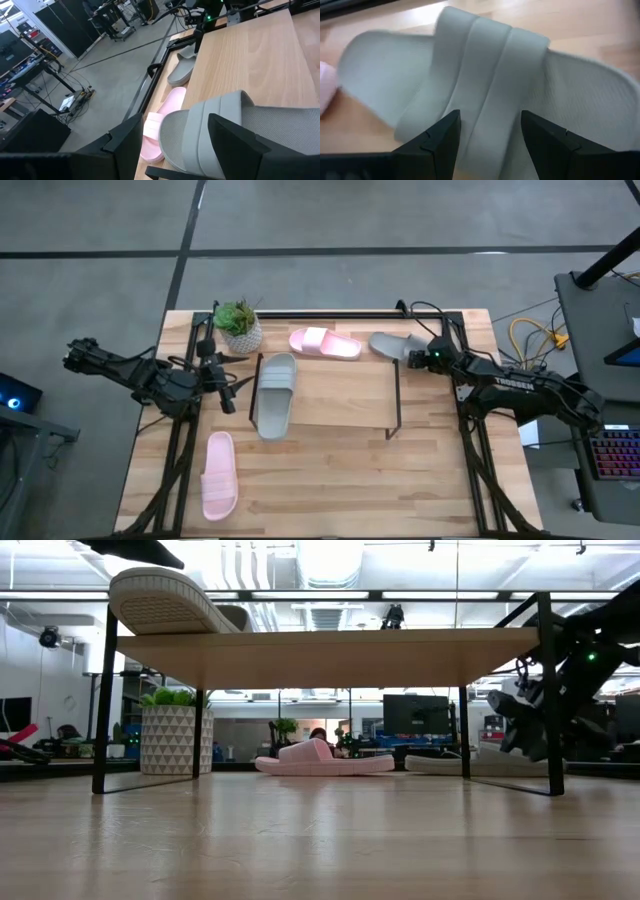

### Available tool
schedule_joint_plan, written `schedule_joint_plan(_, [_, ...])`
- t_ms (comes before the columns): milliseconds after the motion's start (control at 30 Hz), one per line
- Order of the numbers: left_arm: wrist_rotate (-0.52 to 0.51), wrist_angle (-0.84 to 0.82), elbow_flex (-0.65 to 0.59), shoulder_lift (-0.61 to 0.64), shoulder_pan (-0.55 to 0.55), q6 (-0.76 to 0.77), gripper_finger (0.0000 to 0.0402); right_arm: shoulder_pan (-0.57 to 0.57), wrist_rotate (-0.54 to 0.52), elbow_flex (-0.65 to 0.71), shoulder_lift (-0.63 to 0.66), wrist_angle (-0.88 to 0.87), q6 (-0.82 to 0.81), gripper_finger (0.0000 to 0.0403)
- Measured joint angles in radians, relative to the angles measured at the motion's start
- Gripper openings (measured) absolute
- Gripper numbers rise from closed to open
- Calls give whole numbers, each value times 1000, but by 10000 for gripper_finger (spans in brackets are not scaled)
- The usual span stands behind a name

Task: Pick and place slides into the shelf
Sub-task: Put the gray slide on the shelf

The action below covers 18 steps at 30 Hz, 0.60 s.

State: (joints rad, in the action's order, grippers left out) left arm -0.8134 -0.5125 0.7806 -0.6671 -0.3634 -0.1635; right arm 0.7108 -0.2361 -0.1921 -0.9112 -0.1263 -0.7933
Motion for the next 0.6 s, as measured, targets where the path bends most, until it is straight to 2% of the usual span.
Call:
schedule_joint_plan(400, [-3,0,0,-1,0,0,208,0,30,-33,11,-61,37,201])
schedule_joint_plan(600, [-3,0,1,-1,0,0,208,-2,27,-75,92,-172,77,201])
